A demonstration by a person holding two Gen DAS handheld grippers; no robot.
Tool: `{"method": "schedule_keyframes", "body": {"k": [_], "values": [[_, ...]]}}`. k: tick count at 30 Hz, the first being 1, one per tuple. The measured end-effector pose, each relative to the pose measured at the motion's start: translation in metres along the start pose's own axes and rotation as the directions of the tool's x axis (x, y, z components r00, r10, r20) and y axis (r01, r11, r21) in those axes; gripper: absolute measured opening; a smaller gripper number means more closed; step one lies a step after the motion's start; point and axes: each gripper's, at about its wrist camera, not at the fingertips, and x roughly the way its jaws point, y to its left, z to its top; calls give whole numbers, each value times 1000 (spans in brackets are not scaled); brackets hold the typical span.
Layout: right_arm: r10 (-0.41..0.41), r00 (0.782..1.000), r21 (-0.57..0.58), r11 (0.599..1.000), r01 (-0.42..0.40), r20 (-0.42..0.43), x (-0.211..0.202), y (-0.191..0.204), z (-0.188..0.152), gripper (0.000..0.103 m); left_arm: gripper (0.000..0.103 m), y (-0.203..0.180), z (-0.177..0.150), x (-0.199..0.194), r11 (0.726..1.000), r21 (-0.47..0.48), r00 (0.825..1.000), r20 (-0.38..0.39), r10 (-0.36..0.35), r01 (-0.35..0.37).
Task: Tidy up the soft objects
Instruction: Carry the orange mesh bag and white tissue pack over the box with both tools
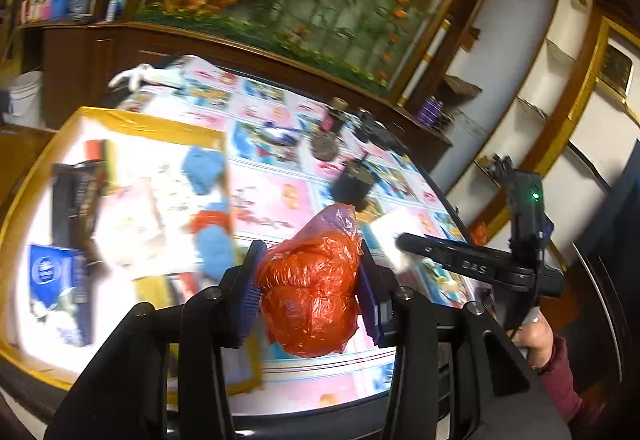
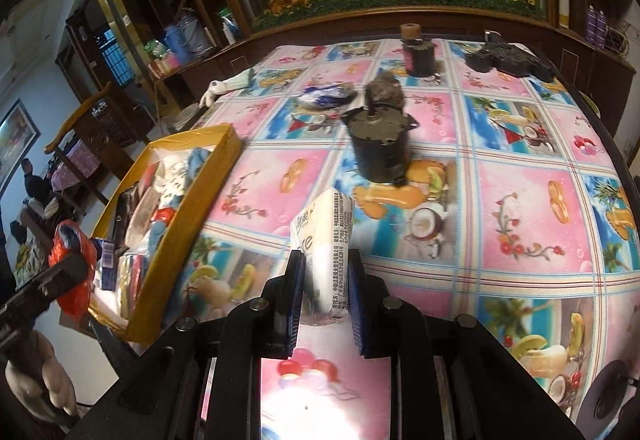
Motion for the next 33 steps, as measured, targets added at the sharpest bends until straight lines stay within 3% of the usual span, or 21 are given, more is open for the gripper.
{"method": "schedule_keyframes", "body": {"k": [7,15,33], "values": [[35,999,-59,998,-35,-3,2,36,1,20,40,42,-4,-20,995,-78,997,40,71,-68],[62,998,-113,991,-64,-18,13,71,1,20,40,66,-10,-27,988,-103,992,52,118,-113],[122,990,-187,973,-134,-73,48,132,7,20,41,104,-26,-16,976,-138,985,-15,171,-171]]}}
